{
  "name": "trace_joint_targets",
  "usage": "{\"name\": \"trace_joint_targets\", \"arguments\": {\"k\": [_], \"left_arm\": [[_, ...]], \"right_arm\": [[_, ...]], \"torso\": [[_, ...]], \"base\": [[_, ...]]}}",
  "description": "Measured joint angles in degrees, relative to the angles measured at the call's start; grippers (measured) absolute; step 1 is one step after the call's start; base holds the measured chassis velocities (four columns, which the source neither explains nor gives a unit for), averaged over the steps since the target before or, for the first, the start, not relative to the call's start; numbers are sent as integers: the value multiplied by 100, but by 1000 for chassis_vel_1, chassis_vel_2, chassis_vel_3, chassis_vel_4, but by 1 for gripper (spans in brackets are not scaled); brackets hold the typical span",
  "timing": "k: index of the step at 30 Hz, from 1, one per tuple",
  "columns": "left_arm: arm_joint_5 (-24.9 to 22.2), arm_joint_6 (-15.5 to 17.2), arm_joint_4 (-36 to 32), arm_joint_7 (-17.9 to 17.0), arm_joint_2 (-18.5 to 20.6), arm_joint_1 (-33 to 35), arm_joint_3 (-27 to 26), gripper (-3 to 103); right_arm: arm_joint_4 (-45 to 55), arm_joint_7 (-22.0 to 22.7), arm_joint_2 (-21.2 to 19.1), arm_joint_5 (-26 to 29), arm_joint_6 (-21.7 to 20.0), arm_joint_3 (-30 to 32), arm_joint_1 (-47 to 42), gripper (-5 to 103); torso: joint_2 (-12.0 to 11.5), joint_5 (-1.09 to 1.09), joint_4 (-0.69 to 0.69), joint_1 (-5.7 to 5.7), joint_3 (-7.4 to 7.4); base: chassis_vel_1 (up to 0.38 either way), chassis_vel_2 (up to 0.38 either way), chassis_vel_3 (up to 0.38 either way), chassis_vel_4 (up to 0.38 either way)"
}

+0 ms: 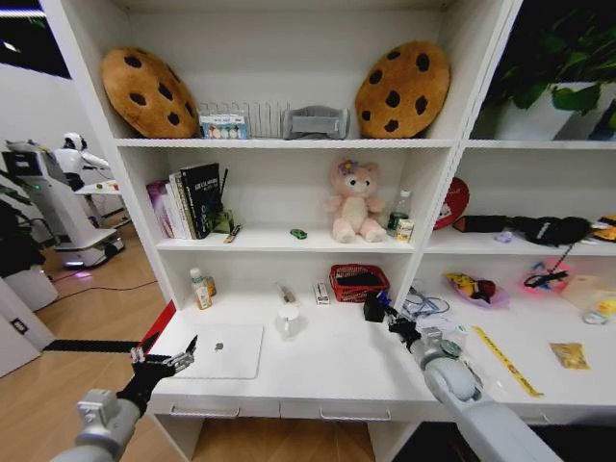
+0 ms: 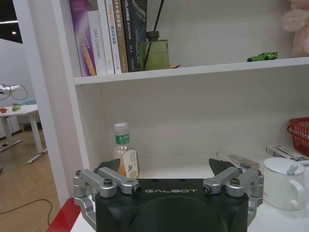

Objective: Organize the objects on the table.

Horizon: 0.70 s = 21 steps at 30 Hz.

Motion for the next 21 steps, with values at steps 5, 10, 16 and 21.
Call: {"name": "trace_joint_targets", "arguments": {"k": [5,10,16,21], "left_arm": [[0,0,0,0,0,0,0,100],[0,0,0,0,0,0,0,100],[0,0,0,0,0,0,0,100],[0,0,0,0,0,0,0,100]], "right_arm": [[-837,209,190,-194,968,-314,649,12],[-1737,175,353,-462,1513,-628,1141,12],[-2232,260,521,-644,1655,-809,1423,12],[-2522,489,635,-817,1743,-852,1590,12]], "torso": [[-1,3,0,0,0],[-1,3,0,0,1],[-1,2,0,0,1],[-1,2,-2,0,1]], "base": [[0,0,0,0],[0,0,0,0],[0,0,0,0],[0,0,0,0]]}}
